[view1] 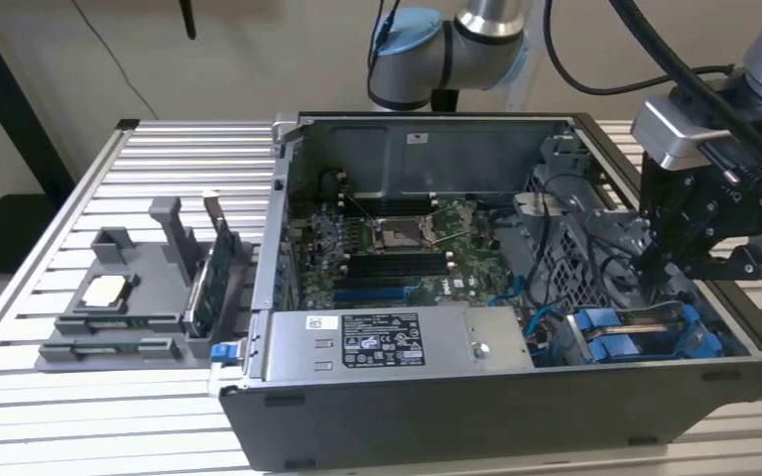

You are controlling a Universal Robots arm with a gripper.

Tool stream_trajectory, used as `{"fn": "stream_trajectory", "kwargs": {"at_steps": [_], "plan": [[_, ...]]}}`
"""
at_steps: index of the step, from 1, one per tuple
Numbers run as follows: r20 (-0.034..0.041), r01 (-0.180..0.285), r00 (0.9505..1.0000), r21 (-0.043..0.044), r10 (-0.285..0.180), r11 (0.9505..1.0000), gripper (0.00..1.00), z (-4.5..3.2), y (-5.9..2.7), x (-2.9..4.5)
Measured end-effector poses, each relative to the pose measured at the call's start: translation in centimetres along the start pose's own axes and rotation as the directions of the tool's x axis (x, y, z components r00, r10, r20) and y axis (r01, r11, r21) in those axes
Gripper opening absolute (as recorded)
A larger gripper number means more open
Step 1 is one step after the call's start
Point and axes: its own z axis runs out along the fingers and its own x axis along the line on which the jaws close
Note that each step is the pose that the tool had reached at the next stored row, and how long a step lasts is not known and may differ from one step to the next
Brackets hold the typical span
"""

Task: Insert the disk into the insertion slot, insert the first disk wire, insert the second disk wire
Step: 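Insert the first disk wire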

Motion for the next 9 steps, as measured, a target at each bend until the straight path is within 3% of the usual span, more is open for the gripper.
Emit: {"fn": "stream_trajectory", "kwargs": {"at_steps": [4, 9], "plan": [[-0.0002, 0.000, 1.0000, -0.0019, 0.000, 1.0000, 0.19, 0.08, -0.08, 0.17], [-0.0002, -0.001, 1.0000, -0.0112, 0.001, 0.9999, 0.19, 0.30, -0.32, 0.50]]}}
